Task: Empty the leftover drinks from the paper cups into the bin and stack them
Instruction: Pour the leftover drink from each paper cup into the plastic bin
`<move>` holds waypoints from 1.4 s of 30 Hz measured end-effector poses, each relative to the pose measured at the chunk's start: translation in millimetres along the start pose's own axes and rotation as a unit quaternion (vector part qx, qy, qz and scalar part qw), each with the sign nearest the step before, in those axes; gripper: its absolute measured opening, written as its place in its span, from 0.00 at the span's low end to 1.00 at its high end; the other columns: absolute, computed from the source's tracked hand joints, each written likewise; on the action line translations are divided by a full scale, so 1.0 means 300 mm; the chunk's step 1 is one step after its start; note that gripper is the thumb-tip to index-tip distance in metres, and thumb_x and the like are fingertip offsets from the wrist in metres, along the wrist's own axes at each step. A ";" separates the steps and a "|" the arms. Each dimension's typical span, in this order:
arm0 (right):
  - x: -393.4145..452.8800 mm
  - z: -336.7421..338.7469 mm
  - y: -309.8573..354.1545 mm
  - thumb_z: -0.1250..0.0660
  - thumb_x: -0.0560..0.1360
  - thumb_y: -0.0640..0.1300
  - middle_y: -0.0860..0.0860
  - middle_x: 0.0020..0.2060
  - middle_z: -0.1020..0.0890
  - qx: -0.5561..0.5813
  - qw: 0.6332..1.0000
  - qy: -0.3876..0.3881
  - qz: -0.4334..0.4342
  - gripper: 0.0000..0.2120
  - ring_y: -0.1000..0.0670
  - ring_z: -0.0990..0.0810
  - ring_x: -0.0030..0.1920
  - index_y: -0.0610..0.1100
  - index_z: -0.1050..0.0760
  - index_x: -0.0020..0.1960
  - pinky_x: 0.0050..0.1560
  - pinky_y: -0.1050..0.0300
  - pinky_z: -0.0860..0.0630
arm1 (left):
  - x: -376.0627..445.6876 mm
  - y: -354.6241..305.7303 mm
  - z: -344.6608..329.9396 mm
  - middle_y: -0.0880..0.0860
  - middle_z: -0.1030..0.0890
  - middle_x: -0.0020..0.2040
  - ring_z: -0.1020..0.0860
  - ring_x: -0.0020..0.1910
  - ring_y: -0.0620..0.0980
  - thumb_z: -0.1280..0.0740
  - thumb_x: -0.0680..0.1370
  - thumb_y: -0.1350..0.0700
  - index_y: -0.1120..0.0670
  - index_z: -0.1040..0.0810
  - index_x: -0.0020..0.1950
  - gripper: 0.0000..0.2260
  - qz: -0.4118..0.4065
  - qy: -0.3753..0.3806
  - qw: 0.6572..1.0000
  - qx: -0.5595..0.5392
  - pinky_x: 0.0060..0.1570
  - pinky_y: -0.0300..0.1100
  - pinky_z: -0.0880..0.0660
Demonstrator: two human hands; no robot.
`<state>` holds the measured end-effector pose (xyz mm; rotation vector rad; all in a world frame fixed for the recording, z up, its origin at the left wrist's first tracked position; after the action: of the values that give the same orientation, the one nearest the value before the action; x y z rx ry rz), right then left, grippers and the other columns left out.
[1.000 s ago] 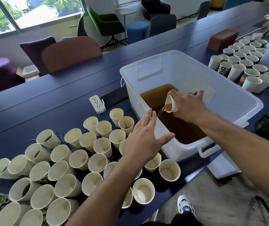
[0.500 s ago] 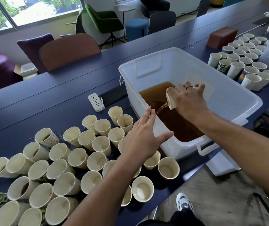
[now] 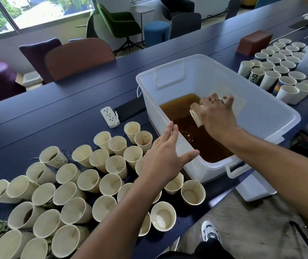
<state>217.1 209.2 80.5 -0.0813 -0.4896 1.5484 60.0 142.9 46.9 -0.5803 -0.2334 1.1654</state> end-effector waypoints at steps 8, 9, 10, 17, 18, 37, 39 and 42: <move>0.006 0.004 -0.014 0.31 0.68 0.34 0.48 0.53 0.21 -0.011 1.000 -0.013 -0.017 0.22 0.41 0.26 0.60 0.50 0.26 0.58 0.54 0.45 0.45 | 0.002 0.002 -0.002 0.36 0.59 0.81 0.47 0.81 0.48 0.40 0.75 0.27 0.42 0.55 0.83 0.43 -0.003 0.001 1.000 0.005 0.73 0.53 0.35; 0.005 -0.010 -0.009 0.32 0.69 0.34 0.48 0.54 0.21 -0.009 1.000 0.001 -0.008 0.21 0.41 0.27 0.61 0.50 0.27 0.58 0.55 0.44 0.46 | 0.002 0.001 -0.001 0.36 0.59 0.81 0.47 0.81 0.48 0.40 0.75 0.27 0.42 0.55 0.83 0.43 -0.004 -0.001 1.000 0.005 0.73 0.53 0.35; 0.005 -0.029 -0.007 0.33 0.70 0.35 0.48 0.55 0.22 -0.005 1.000 0.022 -0.004 0.20 0.41 0.28 0.63 0.51 0.28 0.59 0.56 0.43 0.46 | 0.003 0.001 -0.002 0.36 0.59 0.81 0.47 0.81 0.48 0.40 0.75 0.27 0.42 0.55 0.83 0.43 -0.005 -0.002 1.000 0.005 0.73 0.53 0.35; 0.000 -0.067 -0.008 0.29 0.70 0.38 0.48 0.58 0.23 0.017 0.997 0.077 -0.002 0.24 0.41 0.28 0.64 0.52 0.30 0.62 0.59 0.41 0.38 | -0.001 0.000 -0.002 0.36 0.59 0.81 0.47 0.81 0.49 0.40 0.75 0.27 0.42 0.55 0.83 0.43 -0.004 0.002 1.000 0.004 0.73 0.53 0.35; -0.009 -0.098 -0.008 0.29 0.71 0.40 0.49 0.59 0.24 0.020 0.992 0.123 -0.001 0.24 0.42 0.29 0.65 0.52 0.31 0.63 0.60 0.40 0.38 | -0.001 -0.001 -0.001 0.36 0.59 0.81 0.47 0.81 0.49 0.40 0.75 0.27 0.42 0.55 0.83 0.43 -0.004 0.001 1.000 0.005 0.73 0.53 0.35; -0.027 0.232 0.016 0.20 0.60 0.61 0.48 0.60 0.25 0.558 0.826 -0.049 -0.064 0.36 0.44 0.27 0.62 0.52 0.27 0.63 0.61 0.38 0.28 | 0.002 0.077 0.141 0.47 0.29 0.74 0.24 0.63 0.45 0.25 0.75 0.43 0.46 0.38 0.80 0.37 0.011 -0.040 0.966 -0.254 0.61 0.44 0.24; -0.044 0.309 0.098 0.22 0.60 0.63 0.49 0.59 0.24 0.608 0.792 -0.042 -0.037 0.36 0.46 0.25 0.60 0.53 0.29 0.63 0.60 0.45 0.25 | -0.031 0.100 0.215 0.44 0.26 0.69 0.24 0.57 0.40 0.24 0.75 0.46 0.44 0.39 0.78 0.37 0.000 -0.088 0.962 -0.259 0.55 0.40 0.23; -0.079 0.390 0.248 0.21 0.58 0.64 0.51 0.57 0.20 0.698 0.716 -0.004 0.019 0.38 0.54 0.21 0.57 0.52 0.28 0.62 0.54 0.60 0.23 | -0.114 0.154 0.263 0.40 0.22 0.61 0.23 0.56 0.38 0.22 0.72 0.46 0.43 0.36 0.73 0.35 0.002 -0.123 0.954 -0.272 0.57 0.48 0.21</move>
<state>107.7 159.6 153.9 1.0926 0.7830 1.5954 -26.5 148.5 91.6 -0.9157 -0.7831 1.1777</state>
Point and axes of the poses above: each hand's wrist, its own x-axis towards the middle knuckle, its own z-axis out of the back of the hand, y = z × x, the point moved 10 cm from there along x, towards the middle knuckle
